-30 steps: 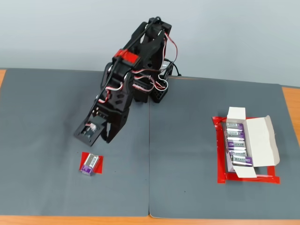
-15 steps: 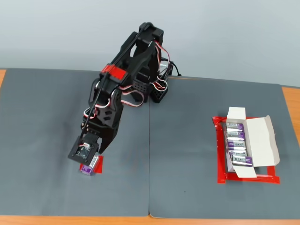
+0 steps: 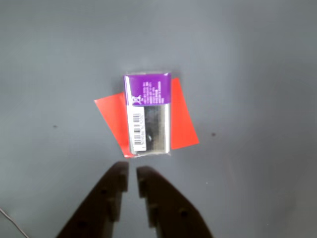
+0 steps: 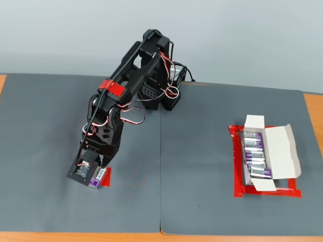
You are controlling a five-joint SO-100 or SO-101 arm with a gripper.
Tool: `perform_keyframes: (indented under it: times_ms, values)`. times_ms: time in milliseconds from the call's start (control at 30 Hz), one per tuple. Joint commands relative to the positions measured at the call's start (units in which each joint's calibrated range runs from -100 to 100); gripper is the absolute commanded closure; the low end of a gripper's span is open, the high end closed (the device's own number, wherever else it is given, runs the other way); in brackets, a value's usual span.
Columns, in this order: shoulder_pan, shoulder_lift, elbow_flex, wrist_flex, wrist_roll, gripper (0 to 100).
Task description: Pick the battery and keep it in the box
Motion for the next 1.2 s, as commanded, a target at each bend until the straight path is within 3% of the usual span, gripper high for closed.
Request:
perform_keyframes:
  times_ms: [0,133,367,500,1167]
  values:
    - [-0.13,-0.05,-3.07,-0.82,0.87,97]
    - [-0.28,0.88,-3.07,-1.25,1.65,95]
    - [-0.21,1.9,-3.07,-3.77,1.55,75]
    - [-0.51,2.32,-3.07,-3.77,1.55,69]
    - [-2.37,6.82,-3.07,-6.89,1.44,69]
